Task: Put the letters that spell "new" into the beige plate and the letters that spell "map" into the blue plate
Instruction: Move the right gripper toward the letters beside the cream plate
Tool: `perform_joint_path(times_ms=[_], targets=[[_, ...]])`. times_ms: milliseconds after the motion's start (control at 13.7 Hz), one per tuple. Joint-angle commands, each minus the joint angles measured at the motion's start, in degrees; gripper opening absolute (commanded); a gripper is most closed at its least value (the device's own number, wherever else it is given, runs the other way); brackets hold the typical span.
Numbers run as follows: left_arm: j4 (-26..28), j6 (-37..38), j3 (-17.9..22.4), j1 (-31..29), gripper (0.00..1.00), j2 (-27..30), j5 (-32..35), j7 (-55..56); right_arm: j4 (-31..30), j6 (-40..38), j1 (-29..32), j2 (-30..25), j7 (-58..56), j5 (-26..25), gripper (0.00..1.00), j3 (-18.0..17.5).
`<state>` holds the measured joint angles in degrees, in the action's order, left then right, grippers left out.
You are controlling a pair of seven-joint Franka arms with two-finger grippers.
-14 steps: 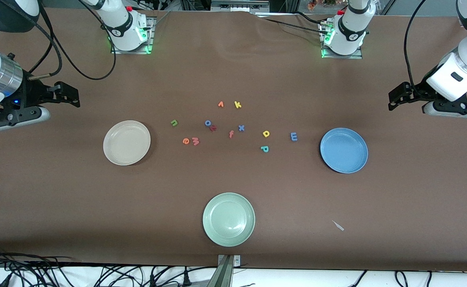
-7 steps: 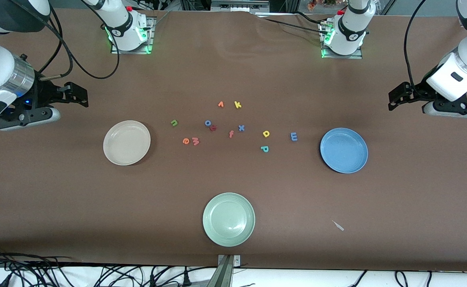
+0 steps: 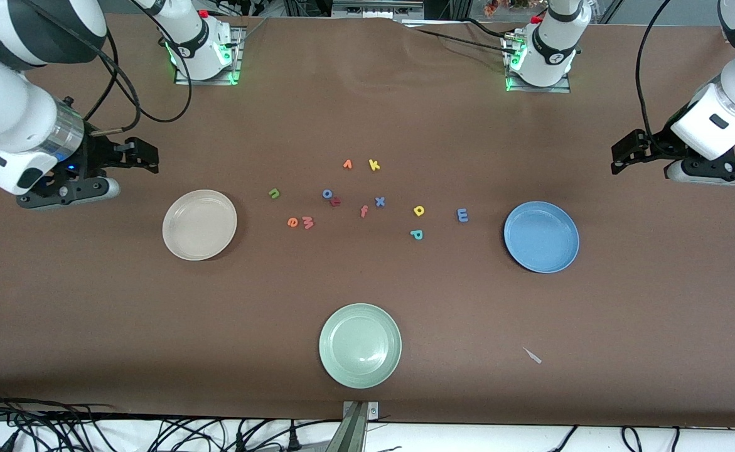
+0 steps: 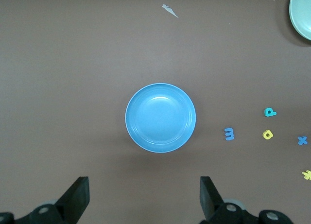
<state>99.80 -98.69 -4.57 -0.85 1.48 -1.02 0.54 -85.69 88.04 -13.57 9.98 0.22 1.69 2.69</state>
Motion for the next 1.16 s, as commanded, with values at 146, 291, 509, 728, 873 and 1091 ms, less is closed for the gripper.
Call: perform_joint_path(times_ms=[146, 291, 509, 728, 873, 1091], targets=[[-1.54, -0.19, 0.08, 0.23, 1.0, -1.39, 1.46, -0.19, -1.49, 1.08, 0.29, -1.01, 3.99, 0.85, 1.0, -2.25], [-1.97, -0.28, 0.08, 0.14, 1.0, -1.74, 1.54, -0.19, -1.93, 1.79, 0.29, -1.01, 5.58, 0.85, 1.0, -2.95], [-2.41, -0.19, 0.0, 0.32, 1.0, -2.1, 1.63, -0.28, -2.28, 1.96, 0.29, -0.92, 9.44, 0.85, 1.0, -4.53], [-2.5, -0.19, 0.0, 0.23, 1.0, -2.1, 1.63, -0.19, -5.18, 4.94, 0.29, -1.36, 12.08, 0.85, 1.0, -6.11], [-2.5, -0.19, 0.0, 0.23, 1.0, -2.1, 1.63, -0.28, -7.11, 6.79, 0.29, -1.8, 14.19, 0.77, 1.0, -7.43], [-2.5, -0.19, 0.0, 0.58, 1.0, -2.19, 1.72, 0.16, -10.19, 10.21, 0.29, -2.68, 16.65, 0.33, 1.0, -9.02]])
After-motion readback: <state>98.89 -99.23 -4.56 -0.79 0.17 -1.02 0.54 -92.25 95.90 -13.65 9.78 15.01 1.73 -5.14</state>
